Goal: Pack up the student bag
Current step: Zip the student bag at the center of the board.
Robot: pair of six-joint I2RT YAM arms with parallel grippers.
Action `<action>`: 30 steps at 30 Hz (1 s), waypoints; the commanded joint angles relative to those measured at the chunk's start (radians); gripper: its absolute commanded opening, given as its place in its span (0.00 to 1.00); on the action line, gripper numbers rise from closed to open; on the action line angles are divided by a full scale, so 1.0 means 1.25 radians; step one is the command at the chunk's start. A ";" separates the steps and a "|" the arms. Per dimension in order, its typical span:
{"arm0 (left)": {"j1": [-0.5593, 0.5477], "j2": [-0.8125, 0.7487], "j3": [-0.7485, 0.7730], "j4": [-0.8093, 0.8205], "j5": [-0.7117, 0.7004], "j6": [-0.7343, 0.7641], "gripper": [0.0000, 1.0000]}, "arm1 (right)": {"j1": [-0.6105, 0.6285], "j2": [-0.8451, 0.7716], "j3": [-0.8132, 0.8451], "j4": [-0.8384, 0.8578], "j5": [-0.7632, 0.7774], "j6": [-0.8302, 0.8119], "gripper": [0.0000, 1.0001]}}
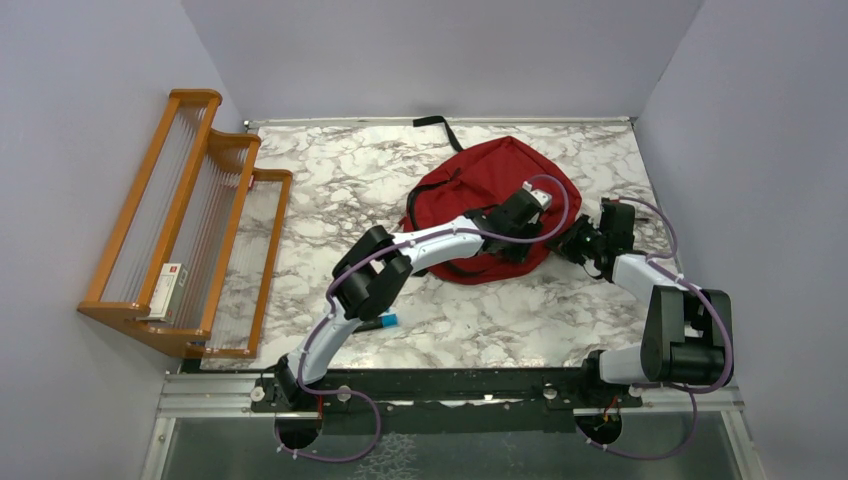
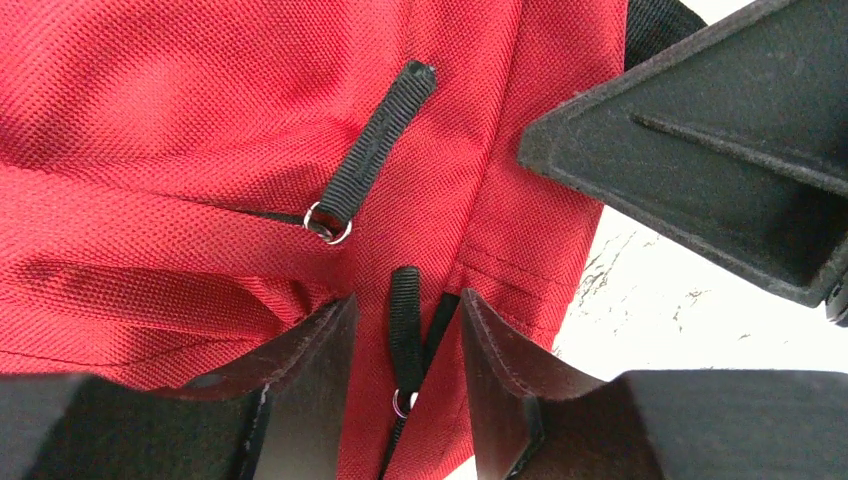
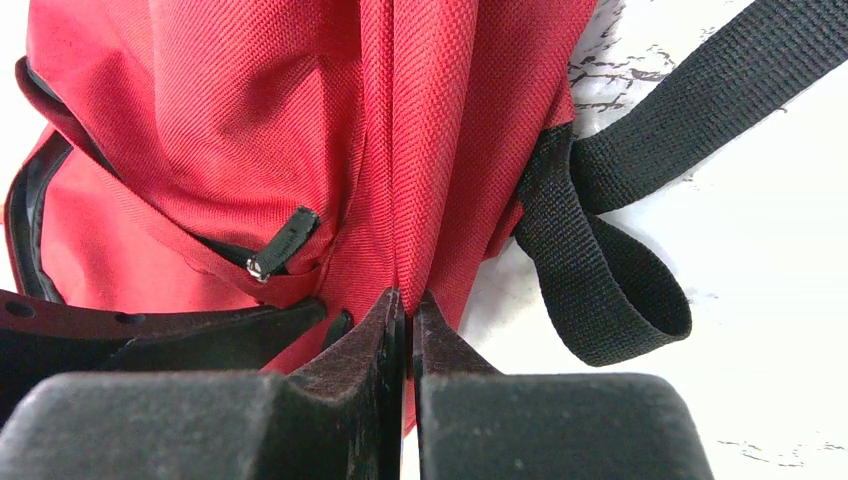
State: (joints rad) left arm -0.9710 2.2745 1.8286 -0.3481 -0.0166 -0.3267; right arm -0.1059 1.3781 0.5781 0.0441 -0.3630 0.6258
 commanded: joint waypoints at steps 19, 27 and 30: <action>-0.005 0.008 0.029 -0.083 -0.096 0.113 0.00 | -0.009 -0.015 -0.002 0.003 -0.019 -0.018 0.08; -0.005 -0.114 -0.022 -0.062 -0.075 0.148 0.00 | -0.011 -0.021 0.011 -0.017 -0.002 -0.022 0.05; -0.005 -0.162 -0.073 -0.043 -0.068 0.153 0.00 | -0.010 -0.031 0.014 -0.023 0.003 -0.025 0.04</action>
State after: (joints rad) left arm -0.9783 2.2070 1.7962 -0.4240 -0.0948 -0.1692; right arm -0.1123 1.3758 0.5785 0.0341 -0.3679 0.6102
